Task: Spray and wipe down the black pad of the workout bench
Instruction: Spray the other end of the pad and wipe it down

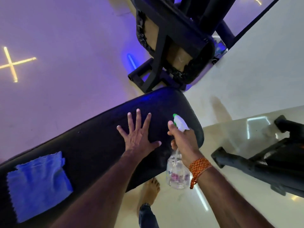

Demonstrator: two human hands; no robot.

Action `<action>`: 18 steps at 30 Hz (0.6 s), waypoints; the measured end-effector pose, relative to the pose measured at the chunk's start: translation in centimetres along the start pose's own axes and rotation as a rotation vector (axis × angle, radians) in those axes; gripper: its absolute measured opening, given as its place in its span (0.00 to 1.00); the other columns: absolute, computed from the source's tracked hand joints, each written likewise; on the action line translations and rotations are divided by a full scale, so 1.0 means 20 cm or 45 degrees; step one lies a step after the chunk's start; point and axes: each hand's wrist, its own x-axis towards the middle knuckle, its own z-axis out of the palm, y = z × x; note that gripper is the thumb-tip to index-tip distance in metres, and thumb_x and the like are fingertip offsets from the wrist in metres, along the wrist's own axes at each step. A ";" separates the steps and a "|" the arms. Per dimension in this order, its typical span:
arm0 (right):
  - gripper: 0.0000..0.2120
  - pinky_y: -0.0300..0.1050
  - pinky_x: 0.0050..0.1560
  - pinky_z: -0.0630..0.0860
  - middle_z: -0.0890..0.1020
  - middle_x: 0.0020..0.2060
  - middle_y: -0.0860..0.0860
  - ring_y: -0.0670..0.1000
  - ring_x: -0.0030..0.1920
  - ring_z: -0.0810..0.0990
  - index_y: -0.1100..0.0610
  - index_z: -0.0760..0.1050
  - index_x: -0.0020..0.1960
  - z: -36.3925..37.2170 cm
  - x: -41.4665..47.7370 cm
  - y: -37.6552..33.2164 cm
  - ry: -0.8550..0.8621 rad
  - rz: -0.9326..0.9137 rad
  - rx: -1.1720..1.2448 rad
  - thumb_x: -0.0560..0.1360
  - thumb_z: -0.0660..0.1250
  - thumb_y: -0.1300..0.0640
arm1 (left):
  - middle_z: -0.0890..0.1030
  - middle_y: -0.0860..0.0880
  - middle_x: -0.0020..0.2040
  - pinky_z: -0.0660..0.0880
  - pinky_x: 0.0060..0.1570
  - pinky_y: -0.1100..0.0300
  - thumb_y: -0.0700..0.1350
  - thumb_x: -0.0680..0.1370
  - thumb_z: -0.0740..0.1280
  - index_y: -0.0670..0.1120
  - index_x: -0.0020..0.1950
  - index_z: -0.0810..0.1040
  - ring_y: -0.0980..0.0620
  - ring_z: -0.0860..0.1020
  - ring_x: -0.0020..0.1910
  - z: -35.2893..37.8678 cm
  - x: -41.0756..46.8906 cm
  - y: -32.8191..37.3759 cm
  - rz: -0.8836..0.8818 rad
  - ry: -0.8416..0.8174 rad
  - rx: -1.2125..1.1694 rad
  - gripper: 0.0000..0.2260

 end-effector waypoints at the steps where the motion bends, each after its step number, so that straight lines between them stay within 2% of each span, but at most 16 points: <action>1: 0.08 0.41 0.26 0.69 0.83 0.36 0.52 0.47 0.23 0.70 0.49 0.77 0.54 -0.03 0.03 0.00 0.001 -0.002 -0.031 0.80 0.71 0.47 | 0.28 0.51 0.83 0.44 0.72 0.22 0.70 0.72 0.70 0.61 0.83 0.36 0.41 0.29 0.81 0.01 0.01 0.02 -0.021 -0.013 0.020 0.53; 3: 0.09 0.42 0.26 0.70 0.82 0.33 0.51 0.47 0.23 0.71 0.45 0.77 0.58 -0.08 0.07 -0.01 0.019 -0.005 -0.034 0.80 0.71 0.47 | 0.27 0.51 0.82 0.45 0.72 0.21 0.71 0.73 0.69 0.61 0.82 0.33 0.41 0.27 0.80 0.02 0.00 0.01 -0.037 -0.021 0.051 0.53; 7: 0.09 0.43 0.27 0.71 0.84 0.34 0.51 0.48 0.23 0.72 0.53 0.79 0.52 -0.14 0.11 0.00 0.069 0.011 -0.097 0.79 0.71 0.47 | 0.26 0.51 0.81 0.46 0.73 0.21 0.71 0.73 0.69 0.62 0.82 0.33 0.41 0.27 0.80 0.01 0.01 0.01 -0.053 -0.039 0.059 0.53; 11: 0.16 0.41 0.27 0.70 0.84 0.35 0.55 0.47 0.22 0.72 0.59 0.81 0.59 -0.16 0.07 0.05 0.071 0.045 -0.134 0.79 0.71 0.47 | 0.27 0.51 0.82 0.46 0.72 0.21 0.71 0.72 0.69 0.62 0.83 0.34 0.41 0.28 0.81 0.01 0.01 0.02 -0.056 -0.050 0.062 0.53; 14: 0.14 0.38 0.24 0.67 0.81 0.32 0.51 0.47 0.22 0.70 0.55 0.80 0.62 -0.18 0.02 0.11 0.035 0.106 -0.083 0.79 0.71 0.50 | 0.28 0.51 0.82 0.45 0.72 0.21 0.70 0.72 0.70 0.62 0.83 0.35 0.41 0.28 0.81 0.01 0.01 0.02 -0.048 -0.044 0.060 0.53; 17: 0.12 0.40 0.27 0.70 0.82 0.34 0.49 0.48 0.25 0.72 0.50 0.81 0.61 -0.22 -0.06 0.17 0.077 0.112 -0.119 0.78 0.71 0.48 | 0.29 0.50 0.83 0.44 0.72 0.21 0.70 0.73 0.69 0.61 0.83 0.35 0.40 0.29 0.81 0.01 0.00 0.01 -0.032 -0.041 0.049 0.53; 18: 0.13 0.40 0.27 0.70 0.83 0.34 0.49 0.48 0.25 0.72 0.52 0.81 0.60 -0.23 -0.09 0.20 0.091 0.145 -0.118 0.78 0.72 0.48 | 0.29 0.50 0.83 0.44 0.72 0.22 0.71 0.73 0.68 0.61 0.83 0.35 0.40 0.30 0.82 0.01 -0.01 0.01 -0.026 -0.034 0.055 0.52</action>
